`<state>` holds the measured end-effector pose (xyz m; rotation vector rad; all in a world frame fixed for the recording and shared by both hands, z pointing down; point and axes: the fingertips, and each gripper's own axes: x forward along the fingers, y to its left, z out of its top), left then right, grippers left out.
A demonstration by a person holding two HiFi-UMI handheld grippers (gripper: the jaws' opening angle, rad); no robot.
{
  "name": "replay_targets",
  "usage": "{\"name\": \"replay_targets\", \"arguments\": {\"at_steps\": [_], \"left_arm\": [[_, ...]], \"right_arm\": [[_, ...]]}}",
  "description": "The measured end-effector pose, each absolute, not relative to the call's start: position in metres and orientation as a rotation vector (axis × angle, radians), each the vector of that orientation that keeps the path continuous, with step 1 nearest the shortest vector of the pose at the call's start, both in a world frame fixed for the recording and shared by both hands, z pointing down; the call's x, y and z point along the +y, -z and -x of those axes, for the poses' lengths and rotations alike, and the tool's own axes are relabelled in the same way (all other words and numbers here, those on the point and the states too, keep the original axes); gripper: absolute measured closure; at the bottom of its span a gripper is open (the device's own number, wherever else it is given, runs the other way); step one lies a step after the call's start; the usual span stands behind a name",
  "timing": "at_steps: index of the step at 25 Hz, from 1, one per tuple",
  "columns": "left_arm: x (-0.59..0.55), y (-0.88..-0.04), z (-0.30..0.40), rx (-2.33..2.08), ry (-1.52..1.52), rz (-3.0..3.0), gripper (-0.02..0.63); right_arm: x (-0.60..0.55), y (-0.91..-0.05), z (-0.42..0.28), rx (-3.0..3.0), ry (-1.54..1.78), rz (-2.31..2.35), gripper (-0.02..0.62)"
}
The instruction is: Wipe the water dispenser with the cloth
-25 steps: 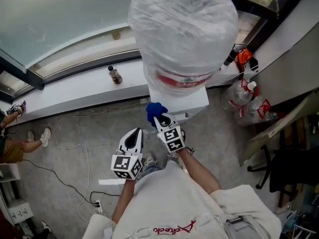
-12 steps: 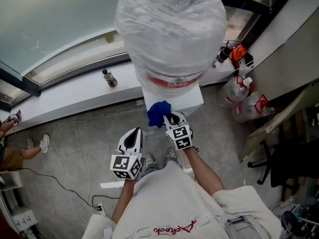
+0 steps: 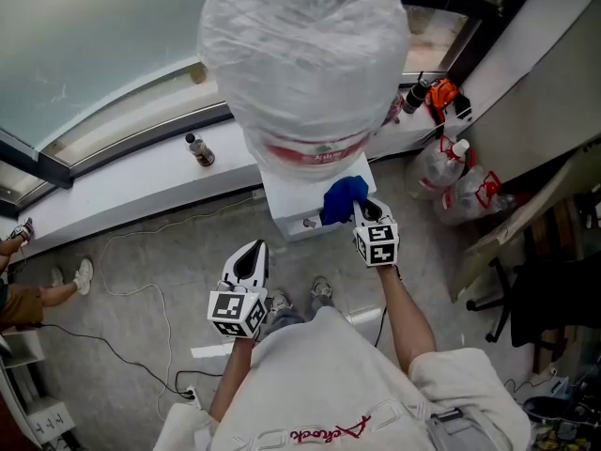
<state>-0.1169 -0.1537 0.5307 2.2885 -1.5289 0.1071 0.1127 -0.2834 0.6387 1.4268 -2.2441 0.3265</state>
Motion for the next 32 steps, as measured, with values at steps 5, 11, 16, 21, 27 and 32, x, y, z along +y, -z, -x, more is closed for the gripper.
{"name": "replay_targets", "arguments": {"at_steps": [5, 11, 16, 21, 27, 32], "left_arm": [[-0.152, -0.531, 0.116, -1.530, -0.114, -2.287, 0.594], [-0.150, -0.530, 0.114, -1.531, -0.113, -2.290, 0.594], [-0.147, -0.530, 0.116, -1.544, -0.100, -2.283, 0.594], [-0.145, -0.530, 0.119, -1.554, -0.086, -2.274, 0.594], [-0.140, -0.529, 0.126, -1.575, -0.080, -2.264, 0.594], [-0.134, -0.528, 0.136, -1.605, -0.072, -2.242, 0.594]], "right_arm": [[-0.295, -0.640, -0.157, -2.166, -0.329, -1.510, 0.552], [-0.289, -0.632, -0.161, -2.170, -0.294, -1.511, 0.552], [-0.251, -0.606, -0.118, -2.278, -0.195, -1.429, 0.552], [-0.204, -0.591, -0.040, -2.435, -0.138, -1.219, 0.552], [-0.175, -0.585, 0.034, -2.565, -0.130, -1.028, 0.552], [-0.174, -0.594, 0.069, -2.588, -0.137, -0.939, 0.552]]}}
